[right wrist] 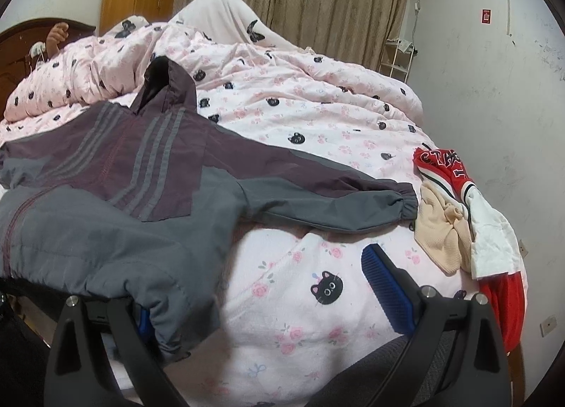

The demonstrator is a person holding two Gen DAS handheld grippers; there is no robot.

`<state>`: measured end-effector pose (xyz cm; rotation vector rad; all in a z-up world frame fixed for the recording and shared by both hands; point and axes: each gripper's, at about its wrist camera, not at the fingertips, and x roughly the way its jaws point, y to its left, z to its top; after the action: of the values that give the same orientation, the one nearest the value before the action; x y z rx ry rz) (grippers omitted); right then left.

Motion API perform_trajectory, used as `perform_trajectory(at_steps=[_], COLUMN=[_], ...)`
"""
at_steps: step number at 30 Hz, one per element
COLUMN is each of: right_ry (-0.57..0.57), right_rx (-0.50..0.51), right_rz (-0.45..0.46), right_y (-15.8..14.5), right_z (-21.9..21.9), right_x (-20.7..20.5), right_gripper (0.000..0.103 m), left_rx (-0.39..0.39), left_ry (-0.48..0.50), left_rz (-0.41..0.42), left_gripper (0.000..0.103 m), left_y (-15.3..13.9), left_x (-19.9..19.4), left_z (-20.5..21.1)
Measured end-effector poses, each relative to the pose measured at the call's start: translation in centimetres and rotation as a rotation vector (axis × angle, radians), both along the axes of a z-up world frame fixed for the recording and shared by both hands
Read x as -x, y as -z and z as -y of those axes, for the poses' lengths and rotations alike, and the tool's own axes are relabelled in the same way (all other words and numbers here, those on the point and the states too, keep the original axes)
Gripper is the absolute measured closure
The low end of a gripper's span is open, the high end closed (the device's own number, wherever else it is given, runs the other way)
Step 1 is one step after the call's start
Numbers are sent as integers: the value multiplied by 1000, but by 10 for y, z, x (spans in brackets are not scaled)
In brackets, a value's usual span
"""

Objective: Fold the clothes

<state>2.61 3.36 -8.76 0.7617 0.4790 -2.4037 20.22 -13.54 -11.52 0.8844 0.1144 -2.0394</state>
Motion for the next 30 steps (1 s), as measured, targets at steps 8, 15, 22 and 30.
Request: perform_trajectory(at_steps=[8,15,22,30], right_ry=[13,6,-36,76], right_rx=[17,-4,-129,-162], right_rz=[-12,-35,80,14], right_y=[-7,-7,26,18], right_z=[-6,-3,10,-3], right_x=[0,-7,-21,-17], right_gripper=[5,5,5,5], left_rx=[-277,-142,-60,62], left_ry=[147,69,10,-10], left_rz=[-252,-128,-118,-91], left_gripper=[25,25,25,25], left_y=[-20,-15,-20,-43], left_x=[-32,-23,-34,-51], left_z=[-1,-5,-4,-7])
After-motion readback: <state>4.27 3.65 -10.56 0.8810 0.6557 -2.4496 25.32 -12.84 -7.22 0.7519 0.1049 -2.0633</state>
